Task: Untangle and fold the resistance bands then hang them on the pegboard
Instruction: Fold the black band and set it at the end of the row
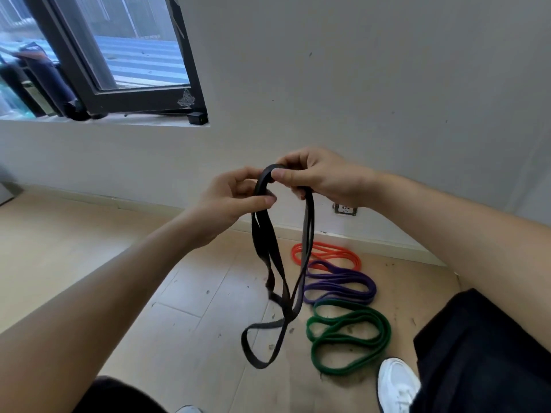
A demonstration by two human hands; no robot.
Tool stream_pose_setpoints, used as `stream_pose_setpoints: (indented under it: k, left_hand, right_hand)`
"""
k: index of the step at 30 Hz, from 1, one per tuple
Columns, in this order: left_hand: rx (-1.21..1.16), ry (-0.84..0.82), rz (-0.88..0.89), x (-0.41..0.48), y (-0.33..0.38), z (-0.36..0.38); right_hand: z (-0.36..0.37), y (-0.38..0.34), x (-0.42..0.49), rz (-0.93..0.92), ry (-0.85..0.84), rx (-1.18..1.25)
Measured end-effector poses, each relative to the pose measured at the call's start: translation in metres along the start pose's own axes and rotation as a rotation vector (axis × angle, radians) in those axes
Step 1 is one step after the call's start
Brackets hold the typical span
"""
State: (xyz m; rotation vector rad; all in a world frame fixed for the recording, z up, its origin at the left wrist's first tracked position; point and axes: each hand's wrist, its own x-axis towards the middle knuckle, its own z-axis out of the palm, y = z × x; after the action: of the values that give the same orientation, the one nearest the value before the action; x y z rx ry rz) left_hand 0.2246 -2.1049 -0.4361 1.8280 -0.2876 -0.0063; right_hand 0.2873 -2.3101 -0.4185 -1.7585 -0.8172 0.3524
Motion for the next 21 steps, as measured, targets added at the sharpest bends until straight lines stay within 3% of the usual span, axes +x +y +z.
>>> stream_pose_setpoints:
  k: [7, 15, 21]
  left_hand:
    - [0.039, -0.106, -0.030, -0.002, -0.007, 0.003]
    - [-0.034, 0.175, 0.095, 0.006, -0.003, 0.002]
    - [0.012, 0.205, 0.131, 0.006, 0.004, -0.002]
  right_hand:
    - [-0.012, -0.014, -0.005, -0.047, 0.098, 0.128]
    - [-0.037, -0.006, -0.012, 0.030, 0.112, 0.155]
    - [-0.042, 0.000, -0.015, 0.130, 0.047, 0.070]
